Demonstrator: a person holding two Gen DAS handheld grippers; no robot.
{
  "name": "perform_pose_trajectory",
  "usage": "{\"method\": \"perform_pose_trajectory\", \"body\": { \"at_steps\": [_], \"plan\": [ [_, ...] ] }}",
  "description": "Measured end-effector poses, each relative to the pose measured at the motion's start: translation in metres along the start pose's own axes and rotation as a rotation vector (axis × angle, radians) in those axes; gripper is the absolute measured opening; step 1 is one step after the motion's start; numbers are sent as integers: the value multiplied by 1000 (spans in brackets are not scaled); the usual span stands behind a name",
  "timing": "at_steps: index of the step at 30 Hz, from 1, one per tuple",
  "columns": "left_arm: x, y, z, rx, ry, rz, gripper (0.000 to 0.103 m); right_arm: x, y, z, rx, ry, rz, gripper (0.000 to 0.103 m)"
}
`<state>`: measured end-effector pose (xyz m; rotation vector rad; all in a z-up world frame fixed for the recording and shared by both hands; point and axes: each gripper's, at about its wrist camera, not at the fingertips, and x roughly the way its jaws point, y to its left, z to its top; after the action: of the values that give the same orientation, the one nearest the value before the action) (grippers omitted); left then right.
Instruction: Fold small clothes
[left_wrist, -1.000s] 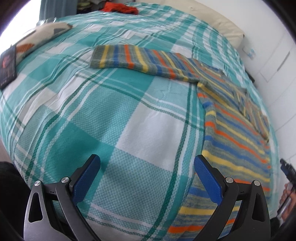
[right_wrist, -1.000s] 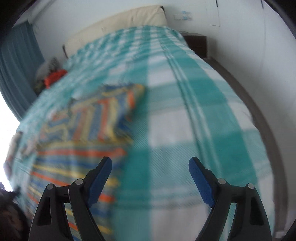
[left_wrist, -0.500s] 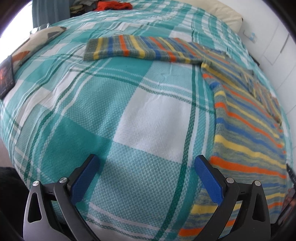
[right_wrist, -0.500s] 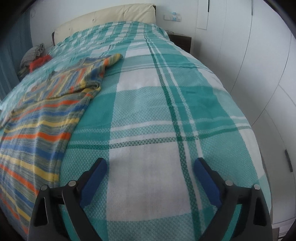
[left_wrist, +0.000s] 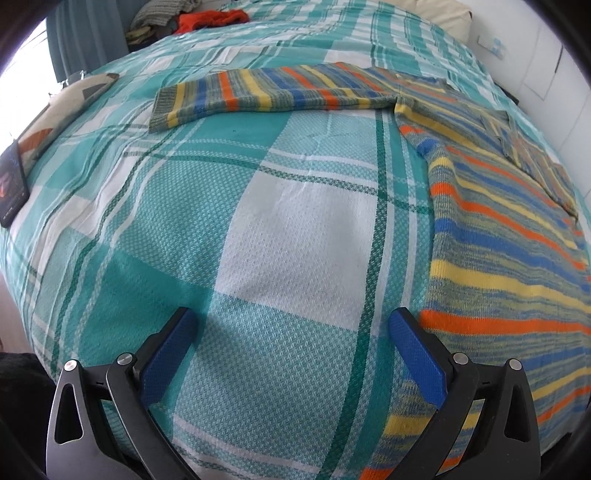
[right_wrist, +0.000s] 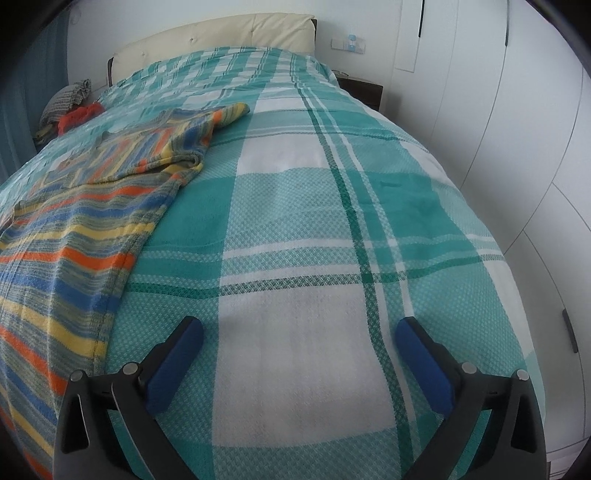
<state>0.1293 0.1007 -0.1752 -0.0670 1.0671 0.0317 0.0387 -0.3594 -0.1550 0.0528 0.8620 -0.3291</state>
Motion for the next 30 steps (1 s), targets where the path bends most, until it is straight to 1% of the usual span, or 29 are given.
{"method": "perform_pose_trajectory", "body": {
  "at_steps": [8, 30],
  "plan": [
    [1, -3, 0, 13, -5, 13, 103, 1, -1, 0, 1, -5, 1, 103],
    [1, -4, -1, 16, -5, 15, 103, 1, -1, -1, 1, -5, 0, 103]
  ]
}}
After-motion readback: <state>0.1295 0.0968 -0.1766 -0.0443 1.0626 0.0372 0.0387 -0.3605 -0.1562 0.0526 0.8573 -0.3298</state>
